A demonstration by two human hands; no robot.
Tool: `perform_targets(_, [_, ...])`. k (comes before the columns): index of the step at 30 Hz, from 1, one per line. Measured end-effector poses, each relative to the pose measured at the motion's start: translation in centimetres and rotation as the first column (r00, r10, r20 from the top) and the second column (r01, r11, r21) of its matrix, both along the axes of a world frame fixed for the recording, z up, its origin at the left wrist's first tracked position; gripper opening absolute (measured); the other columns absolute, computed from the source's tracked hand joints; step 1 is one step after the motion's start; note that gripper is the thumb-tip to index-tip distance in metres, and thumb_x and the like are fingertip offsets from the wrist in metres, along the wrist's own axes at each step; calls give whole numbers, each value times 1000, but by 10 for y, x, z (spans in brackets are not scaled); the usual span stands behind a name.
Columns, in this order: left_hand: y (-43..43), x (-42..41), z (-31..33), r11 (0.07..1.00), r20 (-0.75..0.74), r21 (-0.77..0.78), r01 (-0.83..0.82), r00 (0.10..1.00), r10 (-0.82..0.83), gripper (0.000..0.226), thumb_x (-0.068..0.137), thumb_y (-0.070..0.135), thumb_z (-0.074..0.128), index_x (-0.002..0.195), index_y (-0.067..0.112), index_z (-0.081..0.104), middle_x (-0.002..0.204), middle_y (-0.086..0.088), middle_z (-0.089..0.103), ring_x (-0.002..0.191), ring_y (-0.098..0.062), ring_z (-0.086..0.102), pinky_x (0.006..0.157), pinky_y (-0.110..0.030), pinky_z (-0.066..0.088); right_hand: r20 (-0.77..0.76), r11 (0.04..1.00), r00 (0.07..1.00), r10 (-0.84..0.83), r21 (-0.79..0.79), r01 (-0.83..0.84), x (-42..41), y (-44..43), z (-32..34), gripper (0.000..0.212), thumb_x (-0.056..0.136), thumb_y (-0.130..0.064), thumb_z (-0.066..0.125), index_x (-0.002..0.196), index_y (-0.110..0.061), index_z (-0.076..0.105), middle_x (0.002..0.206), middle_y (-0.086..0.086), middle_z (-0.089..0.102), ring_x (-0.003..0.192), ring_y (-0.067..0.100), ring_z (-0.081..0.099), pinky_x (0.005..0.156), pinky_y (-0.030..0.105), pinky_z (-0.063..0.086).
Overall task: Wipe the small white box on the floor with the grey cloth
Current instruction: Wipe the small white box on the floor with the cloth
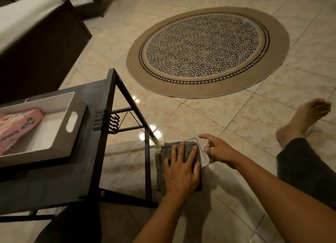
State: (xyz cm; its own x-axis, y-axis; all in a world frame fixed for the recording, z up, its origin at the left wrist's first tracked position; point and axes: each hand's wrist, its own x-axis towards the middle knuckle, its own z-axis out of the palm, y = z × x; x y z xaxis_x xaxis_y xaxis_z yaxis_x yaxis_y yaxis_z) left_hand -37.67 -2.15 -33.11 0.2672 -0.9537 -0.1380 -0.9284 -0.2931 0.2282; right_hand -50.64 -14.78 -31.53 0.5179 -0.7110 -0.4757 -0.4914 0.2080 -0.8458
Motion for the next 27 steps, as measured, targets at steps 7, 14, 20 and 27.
perform_targets(7, [-12, 9, -4, 992, 45, 5, -128, 991, 128, 63, 91, 67, 3, 150, 46, -9, 162, -1, -16, 147, -25, -20, 111, -50, -22, 13, 996, 999, 33, 82, -34, -7, 0, -1, 62, 90, 7, 55, 139, -29, 45, 91, 15, 58, 71, 23, 63, 66, 39, 63])
perform_targets(14, [-25, -3, -8, 999, 46, 2, -41, 998, 41, 60, 96, 60, 11, 150, 46, -8, 163, 0, -16, 147, -24, -19, 116, -53, -11, 30, 996, 999, 42, 72, -44, -4, 0, -1, 60, 91, 8, 53, 134, -32, 46, 91, 15, 56, 69, 26, 62, 65, 41, 63])
perform_targets(20, [-8, 0, -5, 994, 15, -2, -107, 994, 107, 63, 92, 65, 7, 152, 45, -2, 164, -1, -10, 148, -25, -14, 113, -52, -13, 10, 996, 999, 45, 77, -45, 3, -3, 2, 59, 89, 8, 55, 130, -33, 48, 88, 12, 54, 72, 22, 63, 61, 33, 60])
perform_targets(27, [-17, 22, -13, 973, 42, -21, -231, 972, 232, 66, 87, 62, 2, 151, 47, -2, 164, 1, -10, 147, -25, -18, 106, -63, -24, 0, 998, 999, 35, 45, -35, 0, 0, 1, 56, 88, 7, 56, 128, -32, 48, 91, 16, 56, 72, 24, 63, 66, 43, 64])
